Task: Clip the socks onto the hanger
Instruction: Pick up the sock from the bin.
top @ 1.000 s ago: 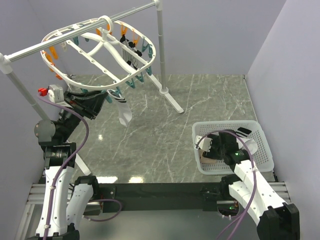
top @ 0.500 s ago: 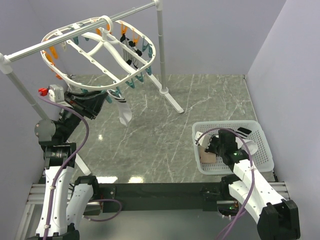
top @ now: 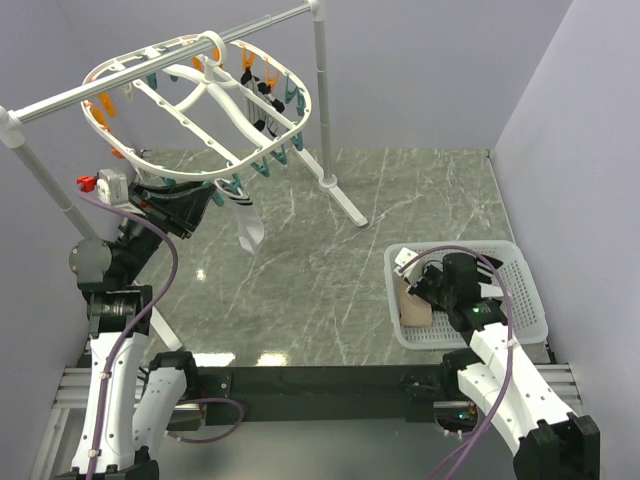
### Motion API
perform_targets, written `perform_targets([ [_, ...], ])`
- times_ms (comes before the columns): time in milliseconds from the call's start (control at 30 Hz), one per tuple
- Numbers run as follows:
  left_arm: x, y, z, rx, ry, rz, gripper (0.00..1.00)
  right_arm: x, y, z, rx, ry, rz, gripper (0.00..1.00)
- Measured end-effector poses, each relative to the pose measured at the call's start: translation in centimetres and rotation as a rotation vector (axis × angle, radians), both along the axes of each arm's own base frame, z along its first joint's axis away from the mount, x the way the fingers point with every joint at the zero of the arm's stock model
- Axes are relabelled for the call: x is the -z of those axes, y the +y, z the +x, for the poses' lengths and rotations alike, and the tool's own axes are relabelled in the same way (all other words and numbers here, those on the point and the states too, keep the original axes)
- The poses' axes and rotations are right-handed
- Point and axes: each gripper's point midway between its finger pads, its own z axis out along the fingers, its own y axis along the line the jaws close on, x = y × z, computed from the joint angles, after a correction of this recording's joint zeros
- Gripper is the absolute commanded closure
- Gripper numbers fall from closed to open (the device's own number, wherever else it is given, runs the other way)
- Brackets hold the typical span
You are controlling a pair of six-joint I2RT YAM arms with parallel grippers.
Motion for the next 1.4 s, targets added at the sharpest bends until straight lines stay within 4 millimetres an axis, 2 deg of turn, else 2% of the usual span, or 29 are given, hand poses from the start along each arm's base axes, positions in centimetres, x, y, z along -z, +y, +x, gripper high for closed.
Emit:
perform_targets([
  [300, 0.0, 0.0, 0.0, -0.001, 0.001, 0.0, 0.7, 0.1, 0.6, 0.0, -0.007, 0.01, 0.042, 1.0],
  [600, 0.0, 0.0, 0.1, -0.001, 0.002, 0.0, 0.71, 2.4, 0.5, -0.8, -0.004, 0.045, 0.041, 0.86],
  [767, 0.0, 0.1, 0.1, -0.003, 0.002, 0.0, 0.71, 3.6, 0.5, -1.3, -0.003, 0.063, 0.037, 0.67],
  [1100, 0.0, 0.1, 0.1, -0.005, 0.002, 0.0, 0.71, 4.9, 1.2, -1.7, -0.047, 0.114, 0.011, 0.6],
  [1400, 0.0, 0.1, 0.1, -0.005, 0.002, 0.0, 0.71, 3.8, 1.8, -0.6, -0.041, 0.085, 0.039, 0.54],
])
